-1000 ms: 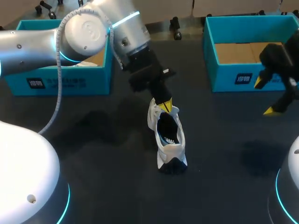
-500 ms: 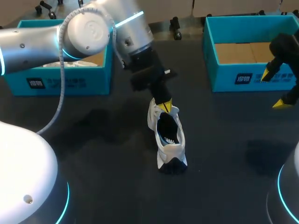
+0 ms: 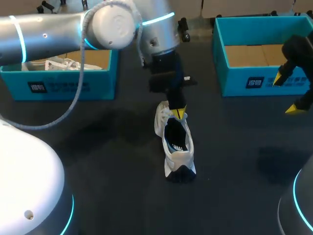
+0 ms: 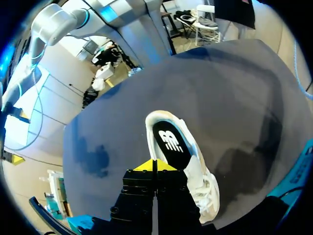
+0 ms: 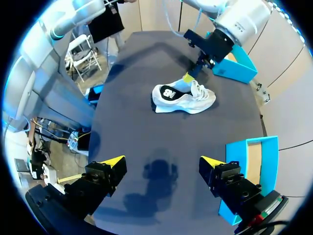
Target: Take the shoe out of the shoebox, open the shoe tongue, remove and reinsert the insole, then place the shoe into the shoebox
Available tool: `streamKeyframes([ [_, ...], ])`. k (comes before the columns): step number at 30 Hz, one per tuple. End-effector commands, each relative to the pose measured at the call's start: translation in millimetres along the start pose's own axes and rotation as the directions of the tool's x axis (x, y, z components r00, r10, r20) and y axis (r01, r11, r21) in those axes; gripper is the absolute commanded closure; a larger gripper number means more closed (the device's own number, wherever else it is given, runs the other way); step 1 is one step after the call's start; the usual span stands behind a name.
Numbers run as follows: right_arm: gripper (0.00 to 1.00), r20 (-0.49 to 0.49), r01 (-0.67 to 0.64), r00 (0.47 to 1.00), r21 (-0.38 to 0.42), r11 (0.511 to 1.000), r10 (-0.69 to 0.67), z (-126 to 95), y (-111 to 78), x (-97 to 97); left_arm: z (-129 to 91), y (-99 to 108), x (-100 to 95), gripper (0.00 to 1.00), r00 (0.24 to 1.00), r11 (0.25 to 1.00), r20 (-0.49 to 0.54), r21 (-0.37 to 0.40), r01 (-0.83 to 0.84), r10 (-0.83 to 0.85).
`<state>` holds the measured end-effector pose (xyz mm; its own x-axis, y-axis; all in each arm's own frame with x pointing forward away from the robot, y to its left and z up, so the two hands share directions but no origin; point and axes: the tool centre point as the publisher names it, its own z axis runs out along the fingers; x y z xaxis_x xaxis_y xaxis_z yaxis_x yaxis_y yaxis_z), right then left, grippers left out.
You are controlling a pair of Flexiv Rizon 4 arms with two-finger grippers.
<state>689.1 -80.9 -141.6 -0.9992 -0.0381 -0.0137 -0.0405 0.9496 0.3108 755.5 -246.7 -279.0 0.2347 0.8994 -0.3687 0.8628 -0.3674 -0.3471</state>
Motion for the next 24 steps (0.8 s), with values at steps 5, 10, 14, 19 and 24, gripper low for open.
streamKeyframes([
  [5, 0.00, -0.003, 0.000, 1.000, 0.003, 1.000, 0.000, 0.7, 0.4, -2.2, 10.7, 9.8, 1.1, 1.00, 0.991, 0.999, -0.130, 0.016, -0.035, 0.037],
  [10, 0.00, -0.003, 0.000, 1.000, 0.003, 1.000, 0.000, 0.7, 0.4, -2.2, 16.2, 4.7, 7.3, 1.00, 0.986, 0.998, -0.156, 0.012, -0.057, 0.059],
  [14, 0.00, -0.003, 0.000, 1.000, 0.003, 1.000, 0.000, 0.7, 0.4, -2.2, 18.9, -1.1, 11.5, 1.00, 0.983, 0.998, -0.173, 0.000, -0.065, 0.064],
  [19, 0.00, -0.003, 0.000, 1.000, 0.003, 1.000, 0.000, 0.7, 0.4, -2.2, 13.3, -11.3, 9.8, 1.00, 0.987, 0.997, -0.145, -0.018, -0.079, 0.076],
  [24, 0.00, -0.003, 0.000, 1.000, 0.003, 1.000, 0.000, 0.7, 0.4, -2.2, 6.3, -20.3, 5.3, 1.00, 0.988, 0.995, -0.126, -0.042, -0.096, 0.090],
])
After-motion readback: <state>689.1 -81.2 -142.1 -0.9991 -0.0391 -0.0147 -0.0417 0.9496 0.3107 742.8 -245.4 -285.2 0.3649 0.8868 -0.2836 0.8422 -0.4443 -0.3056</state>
